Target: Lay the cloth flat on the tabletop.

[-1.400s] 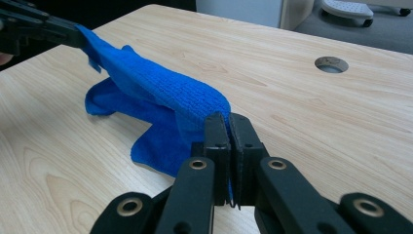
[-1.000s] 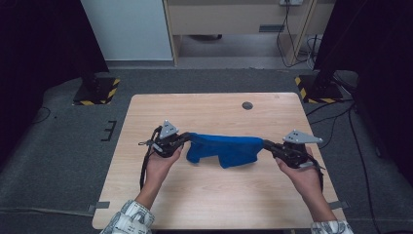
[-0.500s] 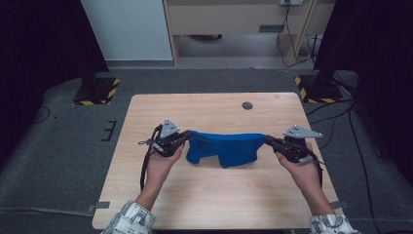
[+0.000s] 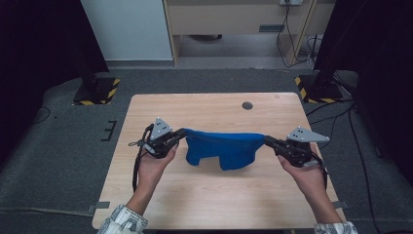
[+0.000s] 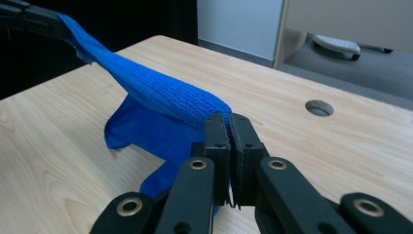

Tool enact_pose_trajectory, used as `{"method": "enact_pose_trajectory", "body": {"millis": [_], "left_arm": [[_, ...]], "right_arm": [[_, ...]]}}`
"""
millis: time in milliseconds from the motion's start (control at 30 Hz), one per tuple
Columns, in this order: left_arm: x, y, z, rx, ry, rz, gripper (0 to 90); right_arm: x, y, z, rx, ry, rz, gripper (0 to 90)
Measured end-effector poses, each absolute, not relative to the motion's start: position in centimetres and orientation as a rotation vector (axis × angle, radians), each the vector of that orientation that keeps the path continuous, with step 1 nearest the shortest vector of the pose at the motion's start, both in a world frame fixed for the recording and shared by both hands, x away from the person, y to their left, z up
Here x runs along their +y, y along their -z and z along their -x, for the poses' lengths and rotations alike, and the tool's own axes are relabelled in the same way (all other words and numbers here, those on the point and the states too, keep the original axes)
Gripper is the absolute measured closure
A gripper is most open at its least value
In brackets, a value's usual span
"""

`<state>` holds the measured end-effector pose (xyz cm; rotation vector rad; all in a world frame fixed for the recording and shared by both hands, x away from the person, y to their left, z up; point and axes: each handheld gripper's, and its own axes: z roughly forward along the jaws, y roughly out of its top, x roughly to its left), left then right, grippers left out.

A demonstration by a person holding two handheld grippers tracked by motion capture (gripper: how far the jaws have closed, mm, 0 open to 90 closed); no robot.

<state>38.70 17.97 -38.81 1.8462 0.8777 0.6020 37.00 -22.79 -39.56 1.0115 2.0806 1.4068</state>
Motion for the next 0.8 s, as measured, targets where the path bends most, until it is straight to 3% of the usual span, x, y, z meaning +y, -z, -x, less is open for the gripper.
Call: {"method": "enact_pose_trajectory", "body": {"millis": [400, 800], "left_arm": [[16.5, 34.9, -39.3, 0.839, -0.615, -1.867, 86.2], [15.8, 37.4, -43.3, 0.943, -0.596, -1.891, 86.1]], "right_arm": [[-24.2, 35.9, -38.3, 2.071, -1.389, -1.0, 87.1], [-23.8, 38.7, -43.1, 2.127, -1.297, -1.094, 86.6]]}}
